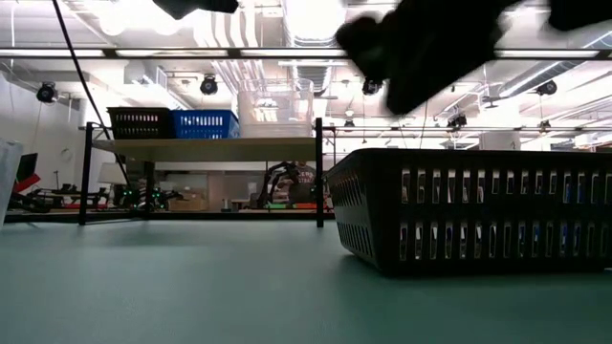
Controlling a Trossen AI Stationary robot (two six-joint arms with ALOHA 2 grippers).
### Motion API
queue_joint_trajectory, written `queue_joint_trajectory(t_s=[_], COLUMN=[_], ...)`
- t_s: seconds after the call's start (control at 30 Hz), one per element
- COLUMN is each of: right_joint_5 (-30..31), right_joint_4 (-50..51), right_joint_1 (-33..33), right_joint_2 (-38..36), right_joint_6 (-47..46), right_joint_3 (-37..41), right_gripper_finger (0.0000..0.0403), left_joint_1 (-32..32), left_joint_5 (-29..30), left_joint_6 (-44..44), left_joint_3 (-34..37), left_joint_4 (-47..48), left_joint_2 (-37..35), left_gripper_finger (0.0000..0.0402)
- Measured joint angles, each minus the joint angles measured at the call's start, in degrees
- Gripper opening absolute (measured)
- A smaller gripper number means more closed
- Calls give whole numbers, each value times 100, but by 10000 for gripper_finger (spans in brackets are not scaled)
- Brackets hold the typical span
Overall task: Stack baskets on shelf by color
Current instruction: Stack the black bin on top of the black bins on the shelf
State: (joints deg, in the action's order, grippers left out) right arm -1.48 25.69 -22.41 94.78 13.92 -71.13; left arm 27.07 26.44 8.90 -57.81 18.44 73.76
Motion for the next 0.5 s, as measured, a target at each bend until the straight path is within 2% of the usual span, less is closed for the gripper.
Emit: queue_joint_trajectory(t_s=[0.23,0.37,0.5], right_joint_5=[-221,831,2135], right_joint_4=[-345,-568,-469], right_joint_1=[426,765,932], right_joint_2=[764,1011,737], right_joint_6=[477,349,290], right_joint_3=[-244,-423,-500], right_gripper_finger=[9,8,8], left_joint_1=[-6,-4,-7], left_joint_5=[156,326,392], left_joint_6=[-73,-85,-50], left_joint_3=[0,0,0], left_joint_4=[-1,-2,-1], left_joint_2=[-33,-2,-20], left_gripper_finger=[75,75,75])
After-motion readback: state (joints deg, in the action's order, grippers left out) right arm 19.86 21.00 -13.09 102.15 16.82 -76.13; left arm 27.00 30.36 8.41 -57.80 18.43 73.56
